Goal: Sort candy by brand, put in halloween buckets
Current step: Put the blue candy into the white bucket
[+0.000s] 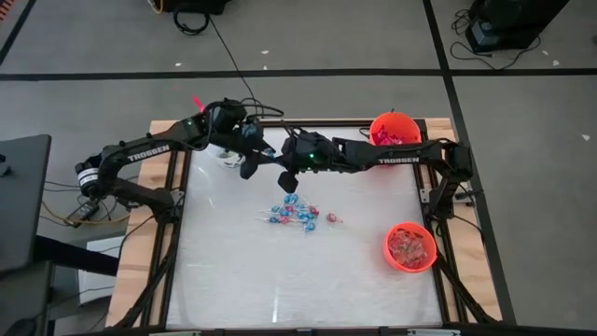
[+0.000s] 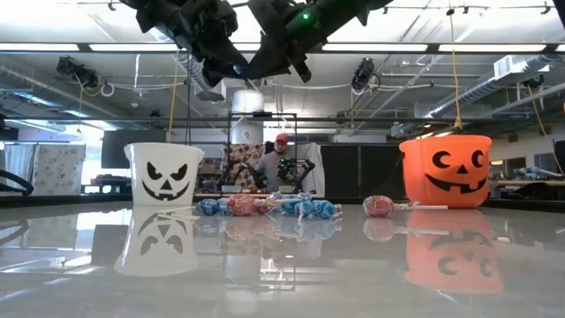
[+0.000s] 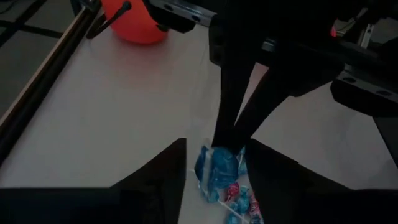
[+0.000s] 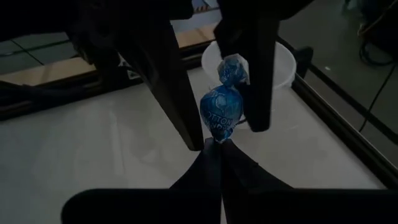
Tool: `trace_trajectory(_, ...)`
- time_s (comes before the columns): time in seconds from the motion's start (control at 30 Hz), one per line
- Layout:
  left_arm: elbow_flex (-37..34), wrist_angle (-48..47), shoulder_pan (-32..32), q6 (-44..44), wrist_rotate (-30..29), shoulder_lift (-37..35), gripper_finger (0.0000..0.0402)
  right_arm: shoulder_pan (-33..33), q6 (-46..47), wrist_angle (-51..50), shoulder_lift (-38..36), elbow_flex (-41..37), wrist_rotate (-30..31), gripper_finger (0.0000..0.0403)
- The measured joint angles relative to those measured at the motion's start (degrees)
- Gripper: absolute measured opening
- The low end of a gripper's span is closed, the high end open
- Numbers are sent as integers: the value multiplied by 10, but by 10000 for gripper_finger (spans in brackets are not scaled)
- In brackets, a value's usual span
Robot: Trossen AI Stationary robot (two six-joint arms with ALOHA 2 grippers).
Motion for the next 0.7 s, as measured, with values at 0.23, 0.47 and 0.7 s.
trace_trajectory(0.23,0,-2,1,-1,-12,0,94,2,-5,-1,0,0,9,3)
trace_trajectory(0.47,0,-5,17,-6,-70,0,83,-7,23,-24,-1,1,4,63)
trace_trajectory(0.7,0,-86,114,-14,-221,0,97,-10,74,-148,-2,1,38,149)
